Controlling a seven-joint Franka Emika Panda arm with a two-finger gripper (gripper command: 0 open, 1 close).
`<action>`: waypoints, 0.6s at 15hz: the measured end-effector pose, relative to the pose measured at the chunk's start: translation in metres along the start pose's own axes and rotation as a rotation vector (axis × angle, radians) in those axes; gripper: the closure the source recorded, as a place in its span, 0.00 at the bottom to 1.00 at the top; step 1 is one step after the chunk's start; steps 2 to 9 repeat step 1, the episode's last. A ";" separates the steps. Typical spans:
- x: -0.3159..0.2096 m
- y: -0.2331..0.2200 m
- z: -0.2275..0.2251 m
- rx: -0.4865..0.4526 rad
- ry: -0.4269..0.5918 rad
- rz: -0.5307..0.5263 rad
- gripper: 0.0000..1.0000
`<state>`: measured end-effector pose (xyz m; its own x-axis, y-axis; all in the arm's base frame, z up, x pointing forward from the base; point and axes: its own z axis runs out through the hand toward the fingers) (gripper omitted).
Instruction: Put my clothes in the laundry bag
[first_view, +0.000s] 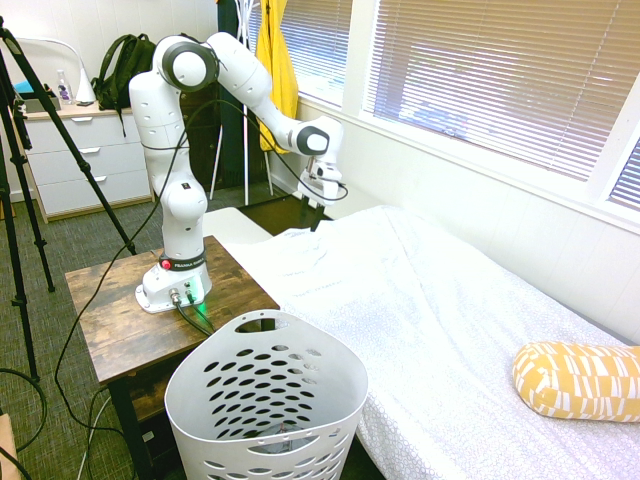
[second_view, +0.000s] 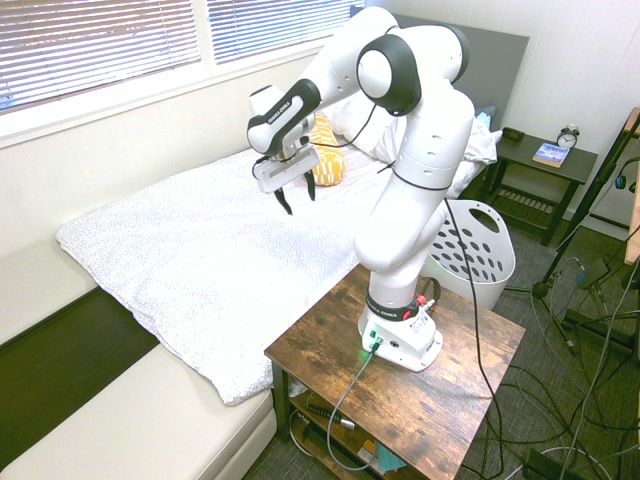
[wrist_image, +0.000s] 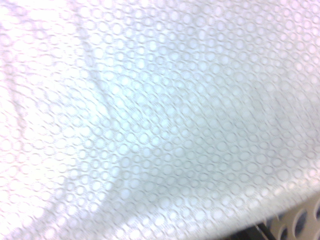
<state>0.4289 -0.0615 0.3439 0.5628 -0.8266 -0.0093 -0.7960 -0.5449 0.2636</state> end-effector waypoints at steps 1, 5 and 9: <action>-0.018 -0.013 -0.011 0.022 0.024 -0.025 0.00; -0.018 -0.013 -0.011 0.022 0.024 -0.025 0.00; -0.018 -0.013 -0.011 0.022 0.024 -0.025 0.00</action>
